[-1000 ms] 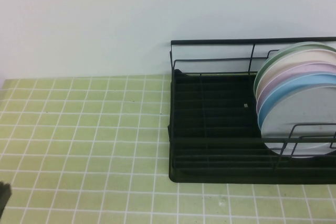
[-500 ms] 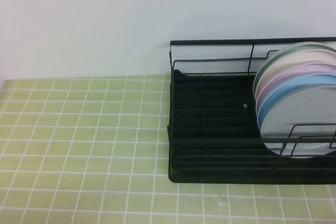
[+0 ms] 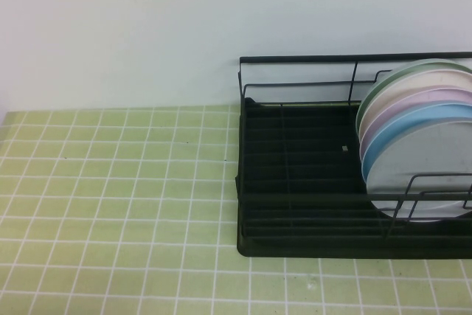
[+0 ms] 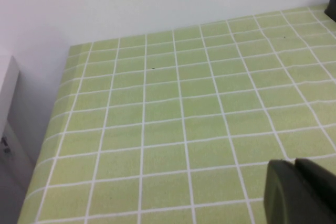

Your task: Place plate on rack

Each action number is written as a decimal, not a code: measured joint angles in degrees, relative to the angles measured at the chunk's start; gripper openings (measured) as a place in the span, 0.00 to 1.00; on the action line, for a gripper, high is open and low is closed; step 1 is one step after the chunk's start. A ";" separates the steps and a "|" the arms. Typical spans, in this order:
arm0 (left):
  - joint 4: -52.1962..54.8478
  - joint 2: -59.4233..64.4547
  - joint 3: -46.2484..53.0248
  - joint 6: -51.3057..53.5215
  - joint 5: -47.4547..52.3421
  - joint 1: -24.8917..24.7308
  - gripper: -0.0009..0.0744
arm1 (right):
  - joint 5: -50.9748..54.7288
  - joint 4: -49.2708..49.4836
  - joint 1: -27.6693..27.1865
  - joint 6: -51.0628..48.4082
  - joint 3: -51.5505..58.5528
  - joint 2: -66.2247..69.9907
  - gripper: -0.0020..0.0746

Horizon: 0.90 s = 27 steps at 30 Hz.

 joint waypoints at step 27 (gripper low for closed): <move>2.03 0.00 0.00 -3.89 1.02 0.00 0.01 | 0.00 0.00 0.00 0.00 0.00 0.00 0.02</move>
